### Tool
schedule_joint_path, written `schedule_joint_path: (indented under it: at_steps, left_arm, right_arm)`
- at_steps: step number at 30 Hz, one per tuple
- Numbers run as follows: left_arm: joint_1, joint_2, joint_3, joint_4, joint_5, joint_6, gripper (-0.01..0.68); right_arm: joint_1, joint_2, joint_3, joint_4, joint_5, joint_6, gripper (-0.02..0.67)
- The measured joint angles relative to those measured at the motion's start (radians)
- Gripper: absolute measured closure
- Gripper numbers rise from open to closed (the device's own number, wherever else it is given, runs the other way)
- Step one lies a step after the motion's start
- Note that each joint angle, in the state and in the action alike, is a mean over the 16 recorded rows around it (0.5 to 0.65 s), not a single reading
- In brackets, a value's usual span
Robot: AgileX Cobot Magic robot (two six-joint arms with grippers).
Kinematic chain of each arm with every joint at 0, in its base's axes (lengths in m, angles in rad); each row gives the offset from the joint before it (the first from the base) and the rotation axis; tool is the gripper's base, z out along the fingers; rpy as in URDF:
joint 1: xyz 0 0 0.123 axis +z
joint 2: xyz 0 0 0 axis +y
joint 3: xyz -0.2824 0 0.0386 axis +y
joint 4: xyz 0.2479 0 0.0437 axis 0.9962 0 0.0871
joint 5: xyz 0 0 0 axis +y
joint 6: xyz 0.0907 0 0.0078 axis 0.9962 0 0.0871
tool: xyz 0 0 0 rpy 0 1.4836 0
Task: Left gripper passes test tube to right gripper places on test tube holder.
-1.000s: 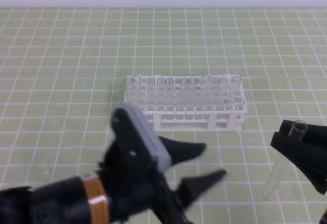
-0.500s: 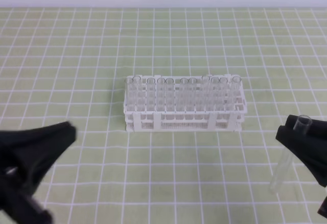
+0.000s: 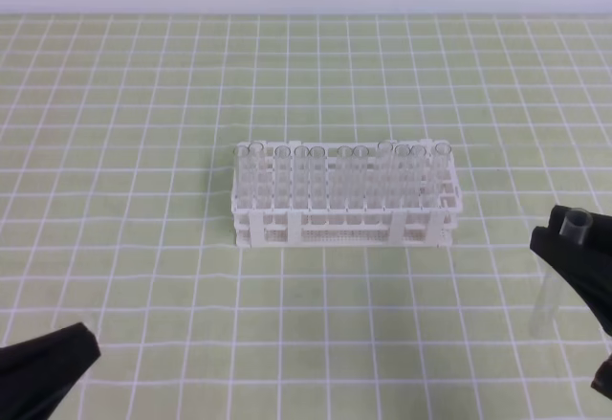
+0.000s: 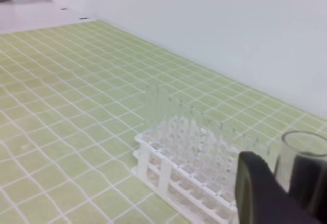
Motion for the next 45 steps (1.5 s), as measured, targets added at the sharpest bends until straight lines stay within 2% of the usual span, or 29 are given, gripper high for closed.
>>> schedule_joint_path:
  at_steps: [11,33,39,45]
  left_arm:
    - [0.000,-0.017,0.012,-0.009,0.048,0.000,0.675]
    - [0.000,-0.019,0.012,-0.004,0.053,0.000,0.675]
    - [0.000,-0.019,0.012,-0.003,0.054,0.000,0.675]
    - [0.000,-0.020,0.012,-0.002,0.055,0.000,0.675]
  right_arm:
    - [0.000,0.000,0.000,0.001,-0.028,-0.016,0.550]
    - [0.000,0.000,-0.016,-0.014,-0.104,-0.006,0.550]
    - [0.000,0.000,-0.085,-0.150,-0.161,0.119,0.550]
    - [0.005,0.000,-0.175,-0.390,-0.240,0.399,0.550]
